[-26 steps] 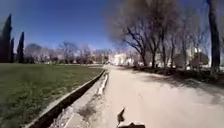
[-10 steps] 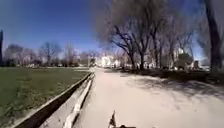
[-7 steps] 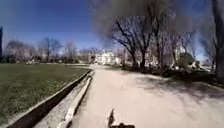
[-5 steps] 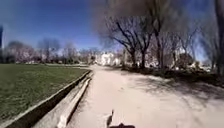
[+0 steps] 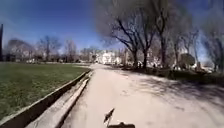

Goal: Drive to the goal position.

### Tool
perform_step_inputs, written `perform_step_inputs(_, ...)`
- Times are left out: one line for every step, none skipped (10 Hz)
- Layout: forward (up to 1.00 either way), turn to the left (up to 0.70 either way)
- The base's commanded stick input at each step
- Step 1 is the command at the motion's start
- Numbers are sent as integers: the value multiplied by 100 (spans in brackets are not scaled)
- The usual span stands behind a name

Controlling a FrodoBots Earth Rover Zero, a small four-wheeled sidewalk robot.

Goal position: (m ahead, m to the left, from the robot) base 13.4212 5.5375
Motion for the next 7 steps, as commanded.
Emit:
perform_step_inputs(95, 0)
perform_step_inputs(95, 0)
perform_step_inputs(95, 0)
perform_step_inputs(95, 0)
perform_step_inputs(95, 0)
perform_step_inputs(95, 0)
perform_step_inputs(95, 0)
